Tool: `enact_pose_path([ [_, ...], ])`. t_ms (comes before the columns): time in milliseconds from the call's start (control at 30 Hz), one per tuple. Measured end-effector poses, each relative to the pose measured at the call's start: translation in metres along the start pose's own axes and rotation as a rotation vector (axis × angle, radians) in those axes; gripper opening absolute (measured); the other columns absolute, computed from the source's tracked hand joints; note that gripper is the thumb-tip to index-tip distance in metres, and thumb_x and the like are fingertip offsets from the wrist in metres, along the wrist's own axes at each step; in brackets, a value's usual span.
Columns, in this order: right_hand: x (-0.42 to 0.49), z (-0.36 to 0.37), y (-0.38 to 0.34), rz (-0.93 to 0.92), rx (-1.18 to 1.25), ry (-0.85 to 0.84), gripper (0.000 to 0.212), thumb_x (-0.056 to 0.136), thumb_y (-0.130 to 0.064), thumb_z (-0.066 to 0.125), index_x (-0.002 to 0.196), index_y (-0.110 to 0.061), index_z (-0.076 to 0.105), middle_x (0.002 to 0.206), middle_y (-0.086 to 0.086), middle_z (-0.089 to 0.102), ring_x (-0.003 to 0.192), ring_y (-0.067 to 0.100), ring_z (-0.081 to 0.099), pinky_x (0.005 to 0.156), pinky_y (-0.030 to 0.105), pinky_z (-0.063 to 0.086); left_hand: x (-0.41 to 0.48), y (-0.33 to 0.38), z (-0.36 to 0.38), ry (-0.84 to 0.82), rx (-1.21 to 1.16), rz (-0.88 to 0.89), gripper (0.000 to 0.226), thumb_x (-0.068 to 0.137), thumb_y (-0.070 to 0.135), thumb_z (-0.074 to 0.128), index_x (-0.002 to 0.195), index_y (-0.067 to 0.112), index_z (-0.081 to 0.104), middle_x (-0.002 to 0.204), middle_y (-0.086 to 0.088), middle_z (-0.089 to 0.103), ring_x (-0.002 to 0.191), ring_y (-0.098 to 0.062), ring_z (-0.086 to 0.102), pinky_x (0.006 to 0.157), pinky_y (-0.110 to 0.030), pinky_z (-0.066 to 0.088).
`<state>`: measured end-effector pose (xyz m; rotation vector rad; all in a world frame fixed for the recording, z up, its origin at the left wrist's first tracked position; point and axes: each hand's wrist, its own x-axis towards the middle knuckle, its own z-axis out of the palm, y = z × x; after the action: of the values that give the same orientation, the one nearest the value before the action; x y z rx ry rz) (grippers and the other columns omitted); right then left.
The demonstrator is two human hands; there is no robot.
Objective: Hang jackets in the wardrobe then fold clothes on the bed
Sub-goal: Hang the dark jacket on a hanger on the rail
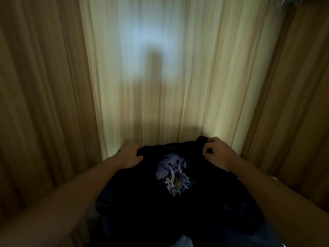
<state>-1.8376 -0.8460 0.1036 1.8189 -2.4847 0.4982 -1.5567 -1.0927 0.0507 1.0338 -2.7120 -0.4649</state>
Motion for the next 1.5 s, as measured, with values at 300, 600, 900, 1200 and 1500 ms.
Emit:
enact_pose_path([
  [300, 0.009, -0.192, -0.063, 0.139, -0.146, 0.069, 0.035, 0.090, -0.043, 0.058, 0.112, -0.020, 0.070, 0.117, 0.005, 0.067, 0.105, 0.025, 0.062, 0.091, 0.036, 0.053, -0.021, 0.120, -0.185, 0.117, -0.056, 0.097, 0.057, 0.099, 0.033, 0.060, 0.151, 0.016, 0.043, 0.151, -0.006, 0.049, 0.136, -0.019, 0.049, 0.112, -0.032, 0.040],
  [600, -0.003, -0.350, -0.140, 0.018, 0.274, 0.479, 0.068, 0.088, -0.062, 0.065, 0.129, -0.009, 0.057, 0.117, 0.010, 0.062, 0.091, 0.028, 0.068, 0.061, 0.043, 0.064, -0.047, 0.213, -0.336, 0.383, -0.029, 0.223, 0.051, 0.098, 0.034, 0.062, 0.145, 0.020, 0.051, 0.141, -0.003, 0.057, 0.127, -0.015, 0.055, 0.108, -0.030, 0.043],
  [900, 0.000, -0.414, -0.181, -0.085, 1.039, 0.817, 0.058, 0.087, -0.063, 0.067, 0.114, -0.014, 0.049, 0.108, 0.021, 0.065, 0.064, 0.037, 0.074, 0.059, 0.045, 0.064, -0.055, 0.249, -0.395, 0.493, -0.014, 0.240, 0.052, 0.098, 0.035, 0.059, 0.147, 0.023, 0.048, 0.141, 0.001, 0.055, 0.127, -0.017, 0.054, 0.106, -0.030, 0.042],
  [1200, -0.008, -0.451, -0.194, -0.243, 1.128, 1.072, 0.025, 0.103, -0.049, 0.048, 0.115, -0.027, 0.052, 0.090, 0.014, 0.068, 0.056, 0.035, 0.072, 0.050, 0.037, 0.060, -0.056, 0.264, -0.413, 0.532, -0.025, 0.274, 0.054, 0.098, 0.034, 0.059, 0.149, 0.024, 0.045, 0.136, -0.001, 0.056, 0.120, -0.020, 0.057, 0.098, -0.027, 0.044],
  [1500, -0.009, -0.457, -0.200, -0.384, 1.218, 0.952, 0.035, 0.108, -0.052, 0.030, 0.120, -0.029, 0.054, 0.091, 0.017, 0.064, 0.069, 0.033, 0.071, 0.068, 0.043, 0.064, -0.060, 0.261, -0.419, 0.589, -0.036, 0.292, 0.050, 0.098, 0.035, 0.058, 0.146, 0.025, 0.047, 0.130, -0.001, 0.057, 0.115, -0.019, 0.057, 0.093, -0.027, 0.043],
])
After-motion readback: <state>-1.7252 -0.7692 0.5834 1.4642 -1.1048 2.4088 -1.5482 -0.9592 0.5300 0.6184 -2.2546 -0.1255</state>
